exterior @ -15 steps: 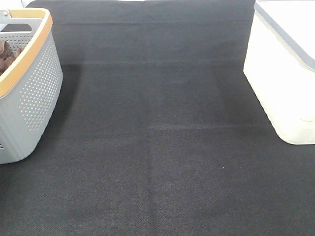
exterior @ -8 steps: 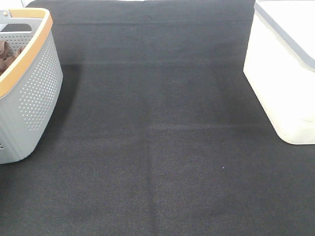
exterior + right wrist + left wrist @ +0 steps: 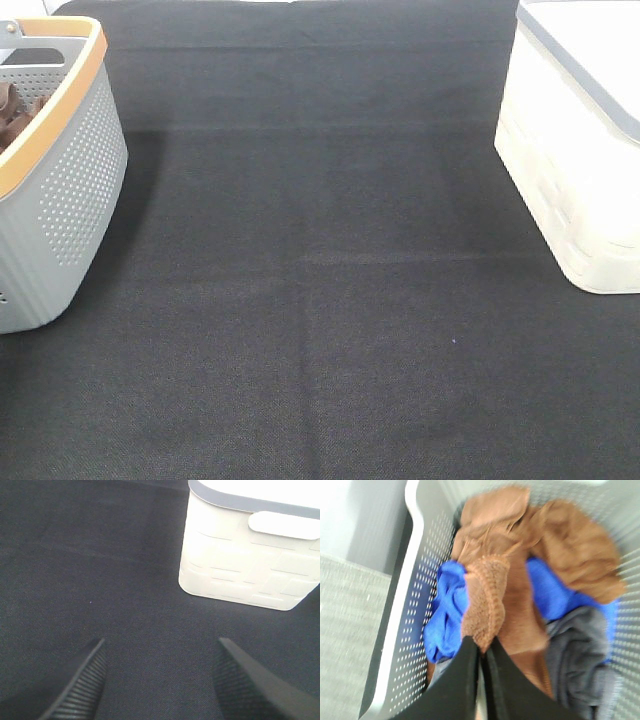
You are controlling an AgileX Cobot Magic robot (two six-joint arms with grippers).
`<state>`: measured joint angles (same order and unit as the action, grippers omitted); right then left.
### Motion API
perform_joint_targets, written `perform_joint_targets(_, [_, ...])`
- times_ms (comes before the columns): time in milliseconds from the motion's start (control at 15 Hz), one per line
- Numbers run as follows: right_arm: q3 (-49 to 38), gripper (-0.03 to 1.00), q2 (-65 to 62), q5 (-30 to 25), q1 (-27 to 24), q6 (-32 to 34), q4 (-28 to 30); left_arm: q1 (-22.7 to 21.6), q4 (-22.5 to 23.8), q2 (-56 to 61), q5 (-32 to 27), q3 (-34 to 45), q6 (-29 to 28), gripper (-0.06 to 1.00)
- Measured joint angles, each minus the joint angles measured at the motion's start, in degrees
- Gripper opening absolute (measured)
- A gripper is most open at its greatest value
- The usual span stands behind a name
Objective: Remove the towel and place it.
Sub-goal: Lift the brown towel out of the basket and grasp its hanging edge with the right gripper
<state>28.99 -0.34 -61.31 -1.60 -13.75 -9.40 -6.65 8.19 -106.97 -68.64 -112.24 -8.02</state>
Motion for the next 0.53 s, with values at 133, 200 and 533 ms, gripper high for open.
perform_joint_targets(133, [0.00,0.59,0.00,0.00,0.00,0.00,0.00,0.00,-2.86,4.93,2.52,0.00,0.57,0.02])
perform_joint_targets(200, [0.00,0.59,0.00,0.00,0.00,0.00,0.00,0.00,-4.87,7.16,4.24,0.00,1.15,0.02])
perform_joint_targets(533, [0.00,0.59,0.00,0.00,0.00,0.00,0.00,0.00,-20.34,14.84,13.01,0.00,6.82,0.02])
